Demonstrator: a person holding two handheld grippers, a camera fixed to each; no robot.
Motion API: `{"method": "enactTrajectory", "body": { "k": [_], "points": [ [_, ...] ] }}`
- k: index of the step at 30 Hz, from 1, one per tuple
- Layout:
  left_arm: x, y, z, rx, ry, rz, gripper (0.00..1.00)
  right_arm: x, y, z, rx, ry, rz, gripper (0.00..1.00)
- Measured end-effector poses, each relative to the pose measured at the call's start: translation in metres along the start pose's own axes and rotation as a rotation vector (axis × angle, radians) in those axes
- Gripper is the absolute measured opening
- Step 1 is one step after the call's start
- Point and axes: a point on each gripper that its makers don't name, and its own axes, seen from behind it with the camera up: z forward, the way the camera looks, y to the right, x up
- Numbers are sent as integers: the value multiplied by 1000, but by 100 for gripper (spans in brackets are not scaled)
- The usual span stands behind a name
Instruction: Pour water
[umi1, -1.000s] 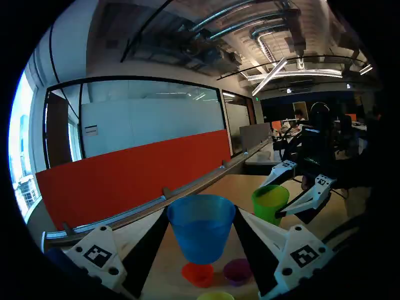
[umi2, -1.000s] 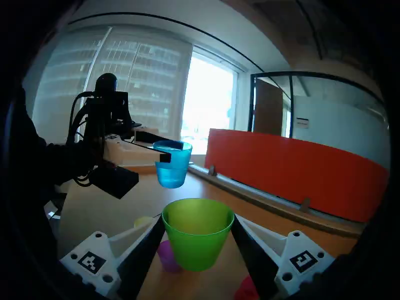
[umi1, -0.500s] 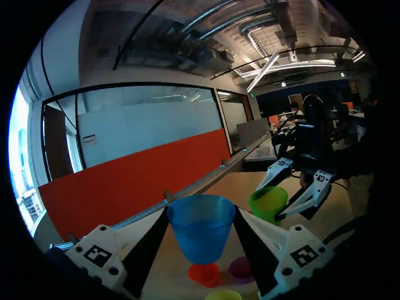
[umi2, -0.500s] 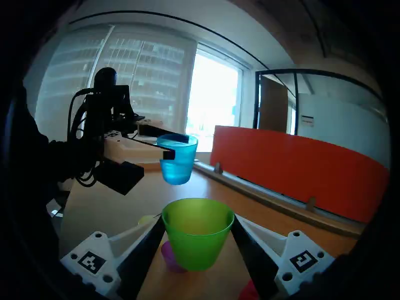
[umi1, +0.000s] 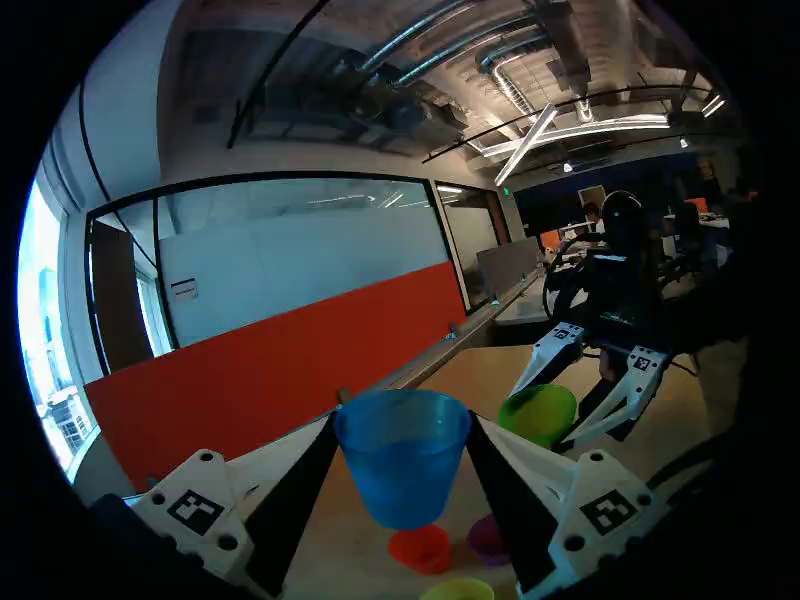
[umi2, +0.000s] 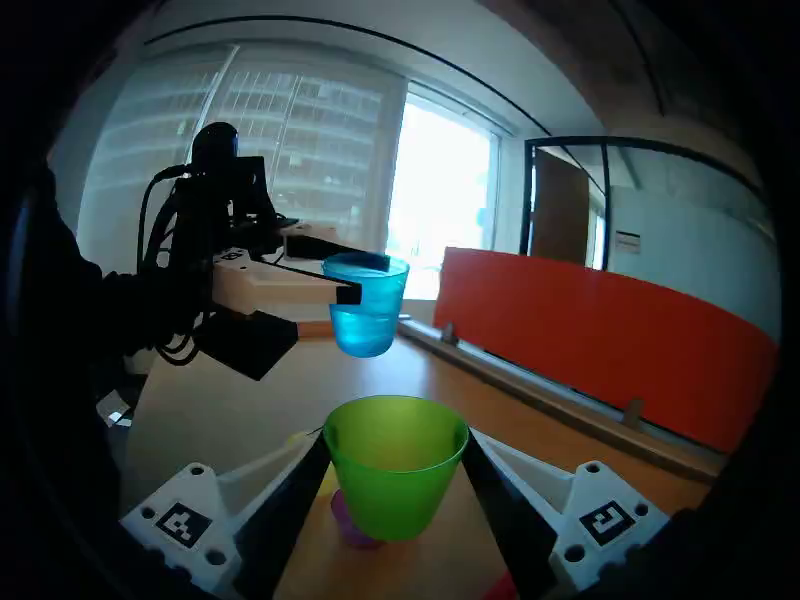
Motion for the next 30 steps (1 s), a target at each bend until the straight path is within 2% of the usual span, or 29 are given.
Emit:
{"method": "enactTrajectory", "body": {
  "k": [12,18,30],
  "points": [
    [5,0,0,1,-4,55,88,1,-10,12,38,-14,-16,92],
    [7,4,1,0,-8,96,88,-1,-13,17,55,-14,-13,92],
    [12,2,1,10,-10,171,88,-2,-18,25,86,-14,-5,93]
  ]
}}
